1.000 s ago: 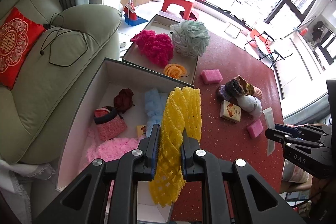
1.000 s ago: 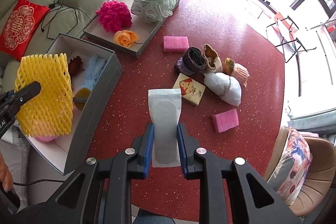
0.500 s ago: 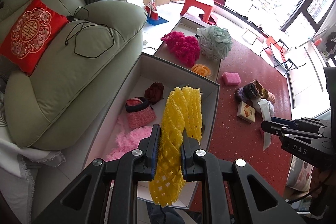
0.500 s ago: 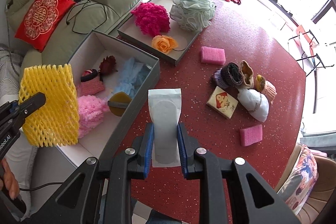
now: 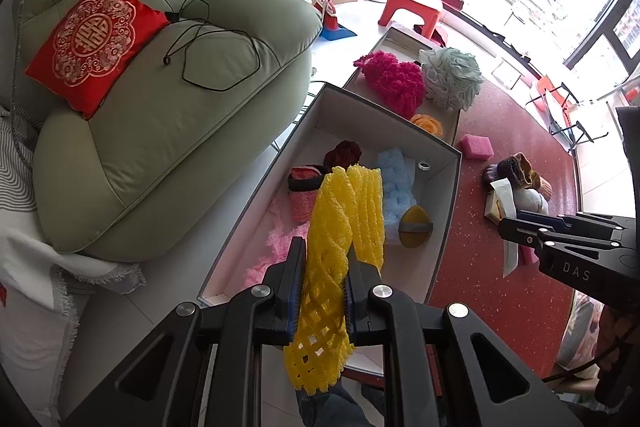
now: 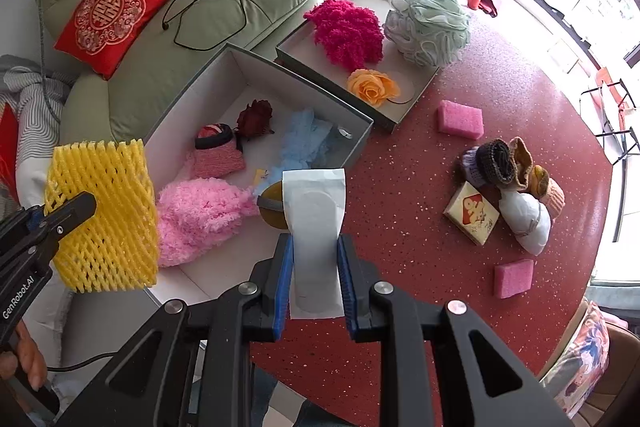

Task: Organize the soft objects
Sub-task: 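Carry the yellow net and white strip with both tools over the grey box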

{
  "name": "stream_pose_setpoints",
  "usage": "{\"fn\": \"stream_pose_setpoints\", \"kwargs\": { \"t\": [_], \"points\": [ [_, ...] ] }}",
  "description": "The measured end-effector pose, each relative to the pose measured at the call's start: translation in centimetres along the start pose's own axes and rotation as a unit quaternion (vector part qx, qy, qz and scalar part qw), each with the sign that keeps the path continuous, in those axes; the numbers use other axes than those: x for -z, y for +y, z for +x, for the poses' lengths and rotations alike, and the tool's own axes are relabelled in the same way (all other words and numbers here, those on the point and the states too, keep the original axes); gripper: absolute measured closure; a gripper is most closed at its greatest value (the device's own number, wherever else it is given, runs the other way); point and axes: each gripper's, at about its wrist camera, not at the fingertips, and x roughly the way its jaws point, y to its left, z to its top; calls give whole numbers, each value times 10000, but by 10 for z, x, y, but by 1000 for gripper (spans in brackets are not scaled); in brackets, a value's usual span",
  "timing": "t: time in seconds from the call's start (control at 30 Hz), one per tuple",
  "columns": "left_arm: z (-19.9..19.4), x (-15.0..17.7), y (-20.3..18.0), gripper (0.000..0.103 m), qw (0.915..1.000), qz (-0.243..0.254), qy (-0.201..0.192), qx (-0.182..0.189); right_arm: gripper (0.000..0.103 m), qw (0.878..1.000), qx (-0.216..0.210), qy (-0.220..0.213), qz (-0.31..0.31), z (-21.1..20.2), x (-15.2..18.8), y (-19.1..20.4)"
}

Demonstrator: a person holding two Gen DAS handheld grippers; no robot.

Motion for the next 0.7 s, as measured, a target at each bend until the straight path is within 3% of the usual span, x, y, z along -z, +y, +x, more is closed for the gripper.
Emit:
{"fn": "stream_pose_setpoints", "kwargs": {
  "t": [0.7],
  "points": [
    [8, 7, 7, 85, 9990, 68, 258, -369, 79, 9988, -484, -8, -66, 1, -14, 28]
  ]
}}
